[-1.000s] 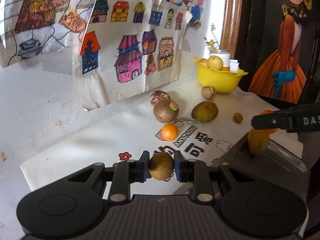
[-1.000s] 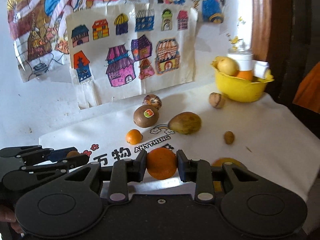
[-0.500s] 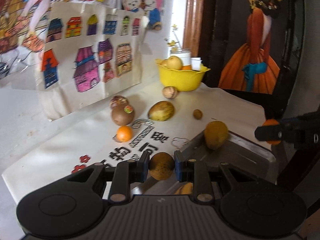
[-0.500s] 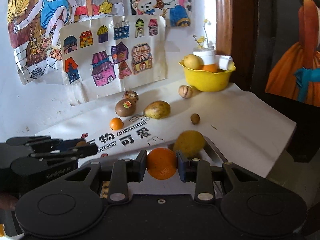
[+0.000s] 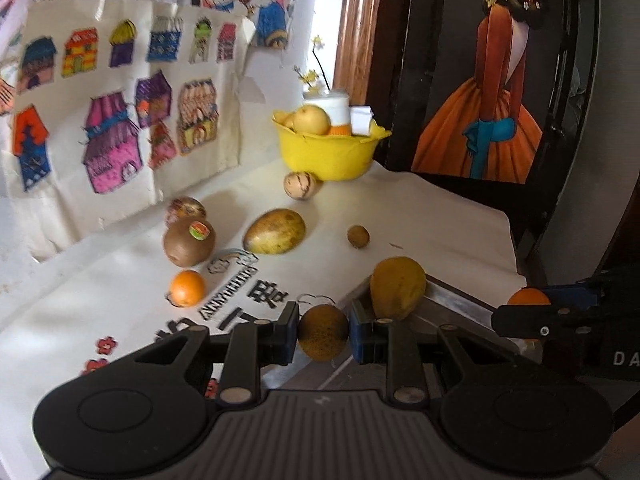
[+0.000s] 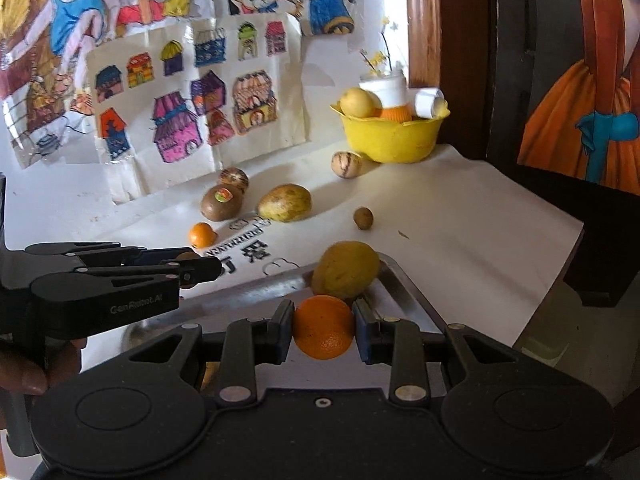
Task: Organize fruits
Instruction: 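Carry the brown fruit with the left tool while the right tool carries the orange to the tray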
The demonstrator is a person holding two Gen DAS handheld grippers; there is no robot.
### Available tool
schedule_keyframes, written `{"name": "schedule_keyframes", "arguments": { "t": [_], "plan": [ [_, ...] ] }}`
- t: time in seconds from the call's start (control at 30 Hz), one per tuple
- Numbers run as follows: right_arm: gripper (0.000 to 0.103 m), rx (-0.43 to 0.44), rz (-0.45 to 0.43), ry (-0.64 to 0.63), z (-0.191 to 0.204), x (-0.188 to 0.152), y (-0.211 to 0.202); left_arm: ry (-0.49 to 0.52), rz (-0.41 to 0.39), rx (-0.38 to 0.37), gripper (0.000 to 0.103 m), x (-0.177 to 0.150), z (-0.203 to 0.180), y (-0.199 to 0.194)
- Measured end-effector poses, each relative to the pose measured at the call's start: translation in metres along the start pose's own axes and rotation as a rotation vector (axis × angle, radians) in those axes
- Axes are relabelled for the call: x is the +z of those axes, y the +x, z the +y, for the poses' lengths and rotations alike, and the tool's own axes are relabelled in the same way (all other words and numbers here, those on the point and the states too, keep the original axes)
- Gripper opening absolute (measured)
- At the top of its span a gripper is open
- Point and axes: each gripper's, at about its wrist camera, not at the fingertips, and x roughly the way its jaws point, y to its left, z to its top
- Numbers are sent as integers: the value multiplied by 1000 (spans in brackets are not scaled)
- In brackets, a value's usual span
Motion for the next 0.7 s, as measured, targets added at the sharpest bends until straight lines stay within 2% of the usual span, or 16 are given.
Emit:
{"name": "schedule_keyframes", "arguments": {
  "t": [0.33,0.7],
  "plan": [
    [33,-4,72,21,-24,-9,43,2,66,-19,28,-4,-7,35],
    [33,-9,108,6,-31,-12,72,12,124,-15,28,-8,-13,60]
  ]
}}
